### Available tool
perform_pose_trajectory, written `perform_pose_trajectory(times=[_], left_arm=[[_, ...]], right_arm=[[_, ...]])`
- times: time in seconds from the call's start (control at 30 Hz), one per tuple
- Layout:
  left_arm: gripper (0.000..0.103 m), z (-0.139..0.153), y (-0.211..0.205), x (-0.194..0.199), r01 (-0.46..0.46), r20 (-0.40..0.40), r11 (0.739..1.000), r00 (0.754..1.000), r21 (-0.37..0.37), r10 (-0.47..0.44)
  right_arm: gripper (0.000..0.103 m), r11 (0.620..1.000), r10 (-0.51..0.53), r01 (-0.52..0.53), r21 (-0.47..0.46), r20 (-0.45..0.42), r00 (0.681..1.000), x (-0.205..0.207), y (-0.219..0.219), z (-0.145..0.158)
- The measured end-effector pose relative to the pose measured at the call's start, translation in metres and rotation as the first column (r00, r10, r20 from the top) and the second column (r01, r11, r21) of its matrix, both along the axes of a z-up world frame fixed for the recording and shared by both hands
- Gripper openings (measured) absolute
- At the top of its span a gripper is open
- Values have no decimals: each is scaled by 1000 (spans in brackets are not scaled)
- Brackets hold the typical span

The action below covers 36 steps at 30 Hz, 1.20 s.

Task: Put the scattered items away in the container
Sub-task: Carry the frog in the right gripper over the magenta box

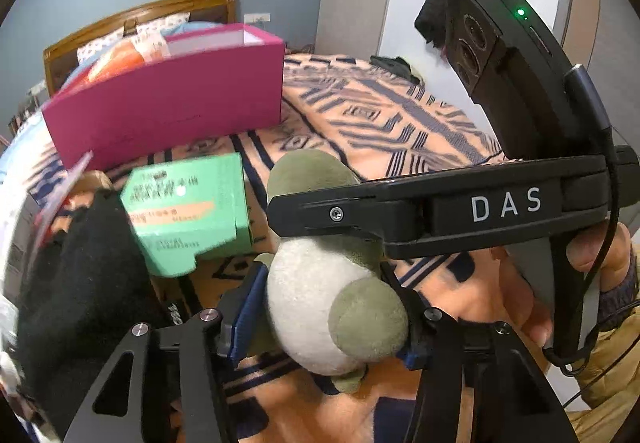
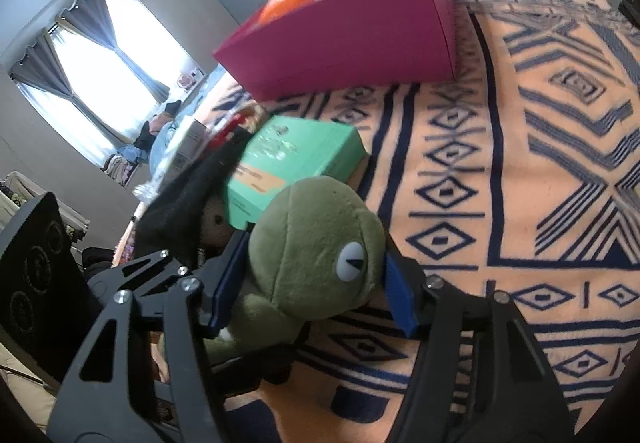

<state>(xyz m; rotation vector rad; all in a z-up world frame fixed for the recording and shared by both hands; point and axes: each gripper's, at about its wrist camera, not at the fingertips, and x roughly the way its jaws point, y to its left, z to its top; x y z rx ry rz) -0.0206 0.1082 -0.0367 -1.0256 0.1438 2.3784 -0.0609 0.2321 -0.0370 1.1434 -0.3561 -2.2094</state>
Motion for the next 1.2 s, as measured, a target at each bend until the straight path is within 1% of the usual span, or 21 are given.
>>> perform_pose_trajectory(times=[0.1, 0.27, 0.5, 0.73, 0.93, 1.2], left_arm=[[55, 14, -1, 2, 1, -34, 1000, 999, 8, 0], [55, 35, -6, -6, -1, -54, 1000, 999, 19, 2], [55, 64, -7, -34, -5, -75, 1000, 997, 22, 7], [55, 85, -7, -72, -15, -89, 1000, 996, 21, 17], [55, 100, -10, -99, -43, -118, 999, 992, 23, 45], [55, 112, -7, -139, -84, -154, 996, 985, -7, 82]], right_arm=[[64, 1000, 0, -1, -10, -24, 1000, 2, 1, 11], [64, 1000, 0, -2, -21, -71, 998, -2, -1, 32], [64, 999, -13, 8, -40, -124, 992, -21, -4, 61], [64, 998, -31, 23, -52, -149, 988, -55, -6, 88], [64, 998, -48, 40, -49, -176, 983, -87, -11, 109], [64, 995, -86, 77, -56, -179, 980, -129, -14, 124]])
